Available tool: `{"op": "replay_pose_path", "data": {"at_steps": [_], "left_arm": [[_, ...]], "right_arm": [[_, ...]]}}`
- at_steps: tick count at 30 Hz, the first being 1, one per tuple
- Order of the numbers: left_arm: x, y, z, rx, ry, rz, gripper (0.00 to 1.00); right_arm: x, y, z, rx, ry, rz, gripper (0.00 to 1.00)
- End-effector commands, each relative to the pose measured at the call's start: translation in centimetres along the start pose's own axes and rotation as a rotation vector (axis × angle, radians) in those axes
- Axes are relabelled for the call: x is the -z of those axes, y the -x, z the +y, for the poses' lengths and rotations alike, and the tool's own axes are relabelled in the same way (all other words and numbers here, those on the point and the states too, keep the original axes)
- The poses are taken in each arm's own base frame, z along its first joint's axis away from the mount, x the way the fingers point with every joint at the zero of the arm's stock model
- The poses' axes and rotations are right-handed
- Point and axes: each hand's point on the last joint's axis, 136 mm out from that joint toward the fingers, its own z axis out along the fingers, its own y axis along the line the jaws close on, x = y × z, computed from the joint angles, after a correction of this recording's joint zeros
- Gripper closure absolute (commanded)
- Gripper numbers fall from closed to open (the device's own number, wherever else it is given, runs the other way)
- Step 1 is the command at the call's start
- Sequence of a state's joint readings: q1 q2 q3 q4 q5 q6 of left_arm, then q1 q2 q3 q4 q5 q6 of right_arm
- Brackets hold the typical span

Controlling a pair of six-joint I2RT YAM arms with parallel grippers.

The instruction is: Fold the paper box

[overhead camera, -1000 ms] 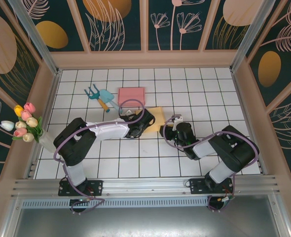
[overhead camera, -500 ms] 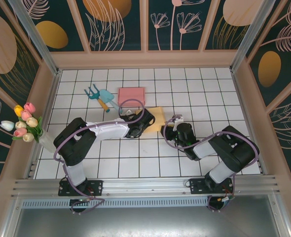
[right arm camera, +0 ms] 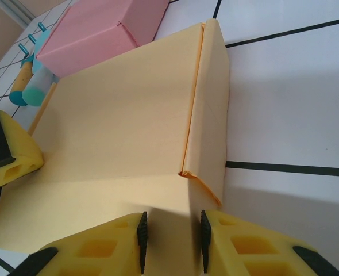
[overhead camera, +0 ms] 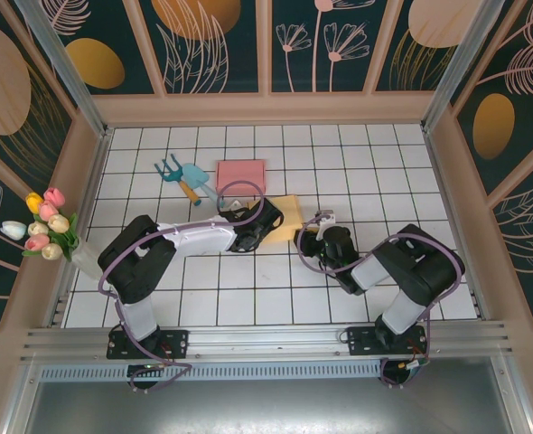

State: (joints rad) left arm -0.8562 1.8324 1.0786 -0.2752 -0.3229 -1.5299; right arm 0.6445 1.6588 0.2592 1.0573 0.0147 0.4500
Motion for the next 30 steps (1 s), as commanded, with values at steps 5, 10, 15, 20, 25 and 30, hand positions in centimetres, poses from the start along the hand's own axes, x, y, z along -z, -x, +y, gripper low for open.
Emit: {"op": "replay_pose_path", "data": {"at_steps": [5,10,15,20,25,30], "left_arm": [[-3.0,-2.2,10.4,-0.106,0.343,0.095,0.46],[-3.1,-2.2,10.5,-0.106,0.345,0.094,0.46],[-3.1,-2.2,10.3,-0.108,0.341,0.095,0.46],[-3.0,-2.2,10.3,-0.117,0.341,0.095,0.46],[-3.0,-2.1,10.5,-0.115,0.345,0.094,0.46],[-3.2,-2.0,10.8,-0.110,0.350,0.093,0.46]], "right_arm": [[0.3,-3.6,-1.6,0.022,-0.045,0.085,0.69],[-0.2,-4.6,-2.4,0.028,-0.069,0.096,0.69],[-1.0,-5.0,-3.4,0.049,-0.112,0.088,0.69],[-1.2,-4.9,-3.4,0.050,-0.110,0.070,0.65],[-1.4,-4.4,-2.8,0.037,-0.093,0.073,0.58],[-0.7,-4.3,-2.3,0.000,-0.081,0.084,0.58]]}}
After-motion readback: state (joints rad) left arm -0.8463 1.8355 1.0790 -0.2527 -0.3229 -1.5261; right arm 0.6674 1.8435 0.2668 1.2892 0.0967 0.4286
